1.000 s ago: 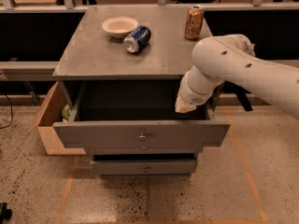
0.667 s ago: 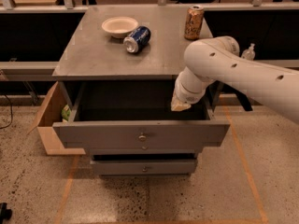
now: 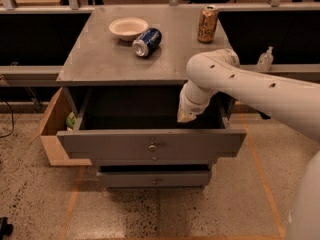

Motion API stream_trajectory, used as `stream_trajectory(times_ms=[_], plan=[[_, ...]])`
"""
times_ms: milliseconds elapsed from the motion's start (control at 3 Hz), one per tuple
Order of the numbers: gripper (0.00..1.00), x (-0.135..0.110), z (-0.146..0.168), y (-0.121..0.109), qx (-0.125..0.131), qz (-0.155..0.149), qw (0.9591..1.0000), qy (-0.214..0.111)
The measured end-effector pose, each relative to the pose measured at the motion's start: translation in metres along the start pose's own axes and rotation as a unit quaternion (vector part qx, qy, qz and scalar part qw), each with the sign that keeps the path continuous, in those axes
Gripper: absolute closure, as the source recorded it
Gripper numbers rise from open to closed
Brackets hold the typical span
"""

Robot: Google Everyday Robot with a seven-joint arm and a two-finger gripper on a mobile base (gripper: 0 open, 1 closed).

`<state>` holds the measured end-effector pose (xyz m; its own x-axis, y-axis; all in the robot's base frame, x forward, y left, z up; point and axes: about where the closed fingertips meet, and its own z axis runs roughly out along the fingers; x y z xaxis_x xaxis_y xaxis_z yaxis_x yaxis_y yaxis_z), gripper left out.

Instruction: Open top drawer

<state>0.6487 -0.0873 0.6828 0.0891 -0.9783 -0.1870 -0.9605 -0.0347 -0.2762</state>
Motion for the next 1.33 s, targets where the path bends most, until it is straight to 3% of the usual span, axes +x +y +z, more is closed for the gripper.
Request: stream_trajectory(times_ms=[667,1333], plan=[[1.00,0.000,0.023,0.023,-0.041,0.037,0.9984,-0.004],[1.00,0.002,0.003,0.073,-0.111,0.060,0.9919,-0.012]])
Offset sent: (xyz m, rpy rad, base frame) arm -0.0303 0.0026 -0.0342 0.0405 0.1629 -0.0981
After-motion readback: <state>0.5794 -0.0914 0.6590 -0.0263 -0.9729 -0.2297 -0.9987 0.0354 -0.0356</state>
